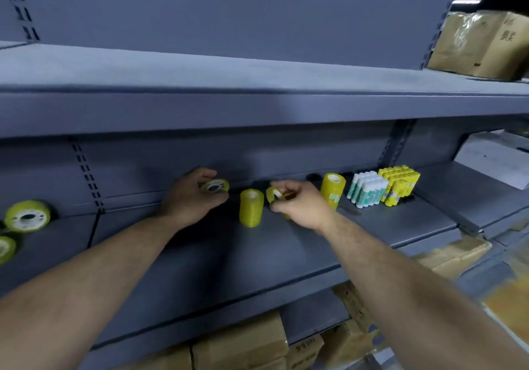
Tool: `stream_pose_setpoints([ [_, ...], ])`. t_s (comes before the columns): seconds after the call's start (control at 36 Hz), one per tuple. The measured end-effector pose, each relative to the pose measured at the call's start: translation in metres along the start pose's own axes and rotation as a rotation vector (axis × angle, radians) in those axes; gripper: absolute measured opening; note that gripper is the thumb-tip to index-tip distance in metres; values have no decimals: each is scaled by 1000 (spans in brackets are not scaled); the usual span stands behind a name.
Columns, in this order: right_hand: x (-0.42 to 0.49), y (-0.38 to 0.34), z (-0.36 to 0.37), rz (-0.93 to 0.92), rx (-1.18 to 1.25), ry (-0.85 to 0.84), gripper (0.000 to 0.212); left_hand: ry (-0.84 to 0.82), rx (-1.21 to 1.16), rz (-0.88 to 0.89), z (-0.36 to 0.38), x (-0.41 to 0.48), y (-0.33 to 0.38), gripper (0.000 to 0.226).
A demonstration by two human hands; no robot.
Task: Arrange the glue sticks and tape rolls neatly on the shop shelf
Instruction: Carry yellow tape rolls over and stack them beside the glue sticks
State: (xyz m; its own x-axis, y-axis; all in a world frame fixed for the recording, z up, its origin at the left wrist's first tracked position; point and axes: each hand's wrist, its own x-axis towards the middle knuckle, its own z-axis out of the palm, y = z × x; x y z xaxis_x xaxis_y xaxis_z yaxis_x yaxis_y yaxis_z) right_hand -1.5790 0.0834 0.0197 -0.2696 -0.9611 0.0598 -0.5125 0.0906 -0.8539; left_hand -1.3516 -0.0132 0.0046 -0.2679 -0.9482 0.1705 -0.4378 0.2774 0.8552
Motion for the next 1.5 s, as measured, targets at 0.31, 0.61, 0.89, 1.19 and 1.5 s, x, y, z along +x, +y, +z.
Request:
stream_pose_setpoints([
  [0.31,65,-17,16,-212,-548,-244,60,83,138,-21,-9,-6,1,49],
  [0.61,98,-10,27,-250,-656,-430,63,152,52,-98,-8,-9,-11,51],
  [0.89,100,-17,31,-345,-767,-491,74,158,84,-89,-6,-9,-1,42],
  [1.19,102,-17,33,-387,-818,-506,68,138,69,-80,-3,-6,2,43],
  [1.5,103,-32,36,-384,-896,-608,48,126,49,-75,-1,-3,4,43],
])
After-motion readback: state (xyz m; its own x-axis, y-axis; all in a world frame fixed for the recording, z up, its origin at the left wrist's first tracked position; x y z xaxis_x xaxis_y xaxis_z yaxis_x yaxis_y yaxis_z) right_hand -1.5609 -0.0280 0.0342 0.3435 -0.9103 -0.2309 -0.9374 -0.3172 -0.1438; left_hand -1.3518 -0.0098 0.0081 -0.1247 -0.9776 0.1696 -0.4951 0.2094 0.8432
